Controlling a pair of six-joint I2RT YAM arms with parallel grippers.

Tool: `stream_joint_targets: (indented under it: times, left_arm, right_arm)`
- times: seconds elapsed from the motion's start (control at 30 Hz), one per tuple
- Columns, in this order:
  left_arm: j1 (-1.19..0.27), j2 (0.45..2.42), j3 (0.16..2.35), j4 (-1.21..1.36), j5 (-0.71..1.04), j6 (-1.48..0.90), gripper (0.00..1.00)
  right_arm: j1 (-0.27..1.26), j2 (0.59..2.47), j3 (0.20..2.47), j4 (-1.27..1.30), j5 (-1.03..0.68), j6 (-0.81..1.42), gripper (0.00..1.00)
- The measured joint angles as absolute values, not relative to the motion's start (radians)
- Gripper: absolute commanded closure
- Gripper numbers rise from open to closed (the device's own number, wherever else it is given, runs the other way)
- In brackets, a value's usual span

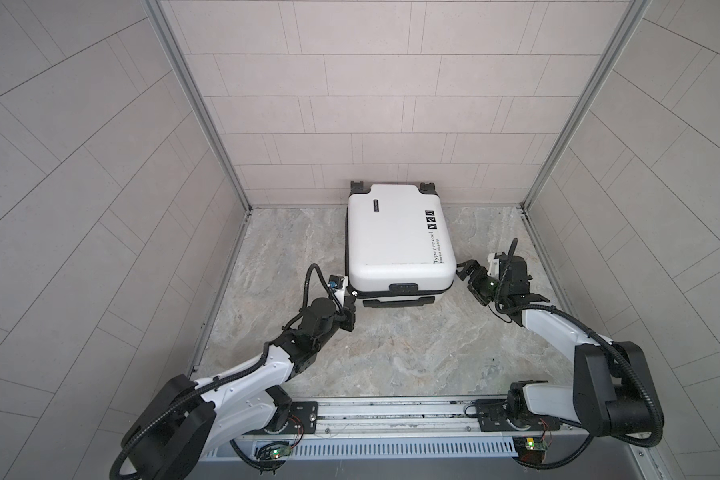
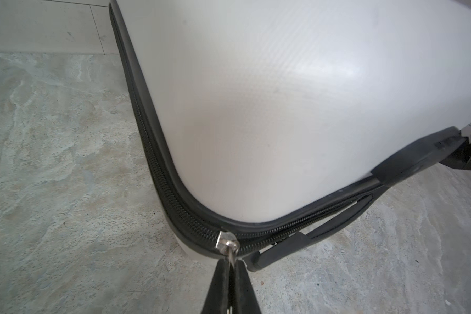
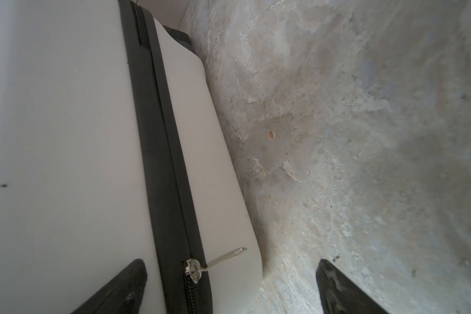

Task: Pack the luggage
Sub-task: 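Hold the zipper pull with left gripper while right moves to near handle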

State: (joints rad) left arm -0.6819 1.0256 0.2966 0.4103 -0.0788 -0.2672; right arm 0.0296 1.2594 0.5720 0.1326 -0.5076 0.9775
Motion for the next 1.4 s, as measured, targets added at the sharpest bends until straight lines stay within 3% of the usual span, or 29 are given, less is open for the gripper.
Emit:
stream_joint_targets:
  times: [0.23,0.57,0.87,1.03,1.23,1.4]
  left_arm:
    - [-0.692,1.011,0.291,0.396,-0.138,-0.246,1.00]
    - [-0.715,1.068,0.264,0.475,-0.290,-0.281,1.00]
    - [-0.744,1.172,0.263,0.609,-0.410,-0.302,1.00]
    - [-0.756,1.185,0.241,0.669,-0.434,-0.313,1.00]
    - [-0.766,1.172,0.235,0.698,-0.438,-0.324,1.00]
    - [-0.766,1.160,0.233,0.682,-0.435,-0.325,1.00]
  right_arm:
    - [0.095,1.251,0.563,0.169,-0.436,1.029,0.02]
    - [0.256,1.290,0.543,0.276,-0.263,1.117,0.20]
    - [0.329,1.306,0.515,0.355,-0.150,1.156,0.28]
    - [0.329,1.287,0.502,0.352,-0.146,1.136,0.30]
    - [0.310,1.270,0.492,0.358,-0.191,1.095,0.45]
    - [0.308,1.253,0.456,0.400,-0.207,1.085,0.42]
